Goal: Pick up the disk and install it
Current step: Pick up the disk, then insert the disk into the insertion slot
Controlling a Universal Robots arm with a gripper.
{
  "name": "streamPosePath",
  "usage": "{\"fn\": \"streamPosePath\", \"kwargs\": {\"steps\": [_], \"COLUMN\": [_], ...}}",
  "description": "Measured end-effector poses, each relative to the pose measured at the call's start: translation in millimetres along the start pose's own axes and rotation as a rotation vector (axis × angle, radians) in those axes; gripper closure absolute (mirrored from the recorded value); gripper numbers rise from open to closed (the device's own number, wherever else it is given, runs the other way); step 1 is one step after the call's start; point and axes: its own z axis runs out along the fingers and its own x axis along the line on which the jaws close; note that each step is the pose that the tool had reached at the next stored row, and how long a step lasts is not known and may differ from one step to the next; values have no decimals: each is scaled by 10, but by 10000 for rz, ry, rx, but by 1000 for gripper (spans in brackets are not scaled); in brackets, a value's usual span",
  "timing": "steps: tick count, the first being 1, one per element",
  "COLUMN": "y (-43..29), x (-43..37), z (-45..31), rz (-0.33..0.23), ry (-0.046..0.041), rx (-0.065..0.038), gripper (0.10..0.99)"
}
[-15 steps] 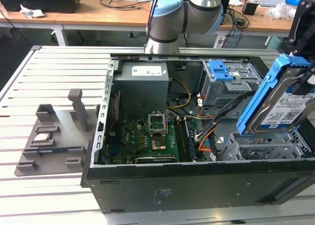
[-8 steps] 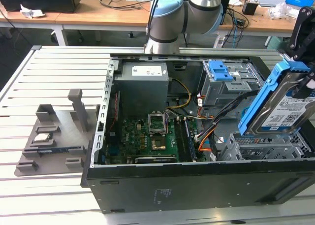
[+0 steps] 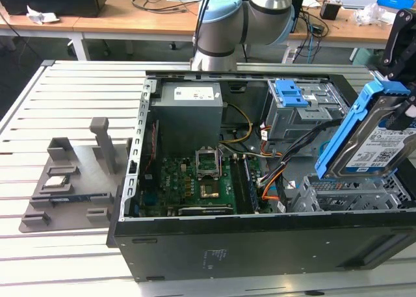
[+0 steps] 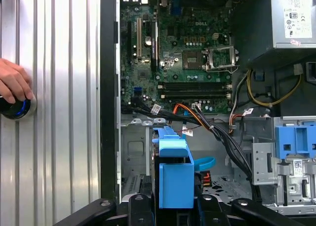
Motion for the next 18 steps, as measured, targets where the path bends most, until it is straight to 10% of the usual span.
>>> {"fn": "streamPosePath", "kwargs": {"steps": [18], "y": [10], "x": [4], "z": [162], "rz": [1], "ry": [4], "rx": [0], "gripper": [722]}}
